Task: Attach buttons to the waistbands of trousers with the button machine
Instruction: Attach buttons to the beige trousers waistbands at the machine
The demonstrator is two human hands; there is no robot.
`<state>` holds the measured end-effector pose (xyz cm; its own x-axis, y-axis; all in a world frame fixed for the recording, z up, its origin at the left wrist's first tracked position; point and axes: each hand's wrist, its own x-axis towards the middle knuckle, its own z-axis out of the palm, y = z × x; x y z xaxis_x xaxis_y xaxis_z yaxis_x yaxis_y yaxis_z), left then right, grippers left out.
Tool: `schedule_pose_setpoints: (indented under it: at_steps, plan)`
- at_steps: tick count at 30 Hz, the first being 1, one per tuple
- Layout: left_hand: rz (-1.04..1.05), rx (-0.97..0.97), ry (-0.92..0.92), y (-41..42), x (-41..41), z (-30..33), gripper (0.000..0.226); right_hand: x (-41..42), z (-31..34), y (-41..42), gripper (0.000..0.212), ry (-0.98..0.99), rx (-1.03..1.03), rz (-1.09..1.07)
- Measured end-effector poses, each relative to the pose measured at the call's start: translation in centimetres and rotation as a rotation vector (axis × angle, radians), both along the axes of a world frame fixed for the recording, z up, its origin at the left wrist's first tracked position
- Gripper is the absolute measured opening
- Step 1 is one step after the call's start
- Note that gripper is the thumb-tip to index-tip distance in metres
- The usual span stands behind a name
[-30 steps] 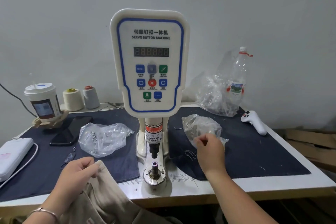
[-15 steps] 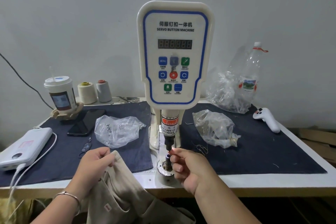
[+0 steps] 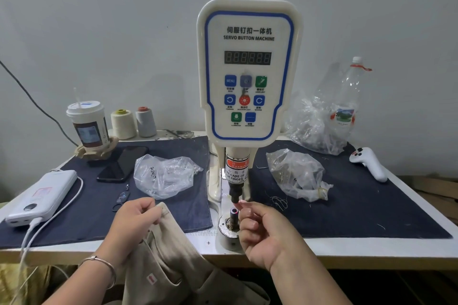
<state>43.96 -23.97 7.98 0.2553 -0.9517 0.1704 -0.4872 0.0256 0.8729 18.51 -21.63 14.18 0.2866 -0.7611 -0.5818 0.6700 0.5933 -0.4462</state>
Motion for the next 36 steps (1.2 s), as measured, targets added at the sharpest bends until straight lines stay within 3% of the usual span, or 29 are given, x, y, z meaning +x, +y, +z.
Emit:
schedule_pose_setpoints:
  at_steps: [7,14,18,21,24,26,29,31,36]
  plan:
    - [-0.017,-0.009,0.033,0.1,0.0,0.0,0.018,0.0,0.4,1.0,0.022,-0.054,0.018,-0.049]
    - [-0.023,-0.009,0.041,-0.4,0.6,-0.8,0.04,0.2,0.7,1.7,0.005,-0.064,-0.023,-0.06]
    - [-0.021,-0.014,0.042,-0.6,0.5,-1.1,0.043,0.4,0.4,2.4,0.023,-0.115,-0.07,-0.111]
    - [-0.021,-0.006,0.048,-0.6,0.6,-1.1,0.041,1.5,-0.3,3.4,0.019,-0.063,-0.117,-0.163]
    - [-0.041,0.001,0.072,-0.6,0.6,-1.0,0.041,4.5,-1.0,4.2,0.019,0.165,-0.232,-0.06]
    - [-0.062,-0.005,0.098,-0.6,0.7,-1.0,0.04,7.3,-0.5,3.6,0.022,0.407,-0.455,0.087]
    - [-0.106,-0.001,0.217,-0.3,0.6,-0.8,0.033,11.4,0.1,-0.4,0.014,1.064,-0.928,0.185]
    - [-0.116,-0.001,0.243,-0.2,0.4,-0.7,0.04,13.8,0.1,-4.3,0.016,1.495,-1.134,0.19]
    - [-0.098,-0.033,0.139,-0.4,0.7,-1.0,0.038,18.2,-1.7,-12.2,0.028,1.924,-1.19,0.467]
